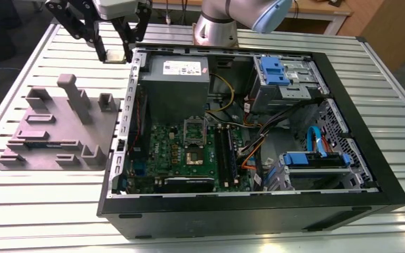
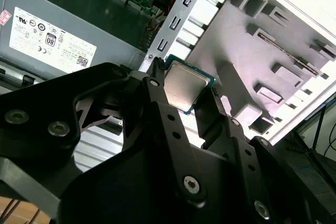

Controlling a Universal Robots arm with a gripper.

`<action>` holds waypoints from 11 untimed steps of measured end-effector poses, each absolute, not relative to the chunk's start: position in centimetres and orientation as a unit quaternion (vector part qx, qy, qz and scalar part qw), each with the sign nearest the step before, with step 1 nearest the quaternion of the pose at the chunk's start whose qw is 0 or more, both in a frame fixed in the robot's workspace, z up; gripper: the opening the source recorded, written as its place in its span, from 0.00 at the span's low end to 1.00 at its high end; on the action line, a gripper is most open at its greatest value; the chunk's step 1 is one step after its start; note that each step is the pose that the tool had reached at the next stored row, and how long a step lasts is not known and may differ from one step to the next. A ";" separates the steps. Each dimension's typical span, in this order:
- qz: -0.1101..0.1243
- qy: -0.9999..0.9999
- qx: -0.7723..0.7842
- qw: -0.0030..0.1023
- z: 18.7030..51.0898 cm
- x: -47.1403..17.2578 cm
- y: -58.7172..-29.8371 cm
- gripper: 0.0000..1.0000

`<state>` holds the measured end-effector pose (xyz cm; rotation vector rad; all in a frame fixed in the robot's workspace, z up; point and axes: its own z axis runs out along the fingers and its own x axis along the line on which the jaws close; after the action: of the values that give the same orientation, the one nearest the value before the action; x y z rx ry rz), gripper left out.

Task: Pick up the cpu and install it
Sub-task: 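Pick up the cpu and move it towards the insertion slot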

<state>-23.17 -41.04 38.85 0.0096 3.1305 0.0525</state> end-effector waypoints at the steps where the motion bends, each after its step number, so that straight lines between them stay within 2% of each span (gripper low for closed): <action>1: 0.017 1.000 0.003 0.005 38.8 -23.2 -41.1 0.47; 11: 0.017 1.000 0.003 0.005 38.8 -23.2 -41.4 0.47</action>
<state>-23.17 -41.41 38.85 0.0096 3.1305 0.0525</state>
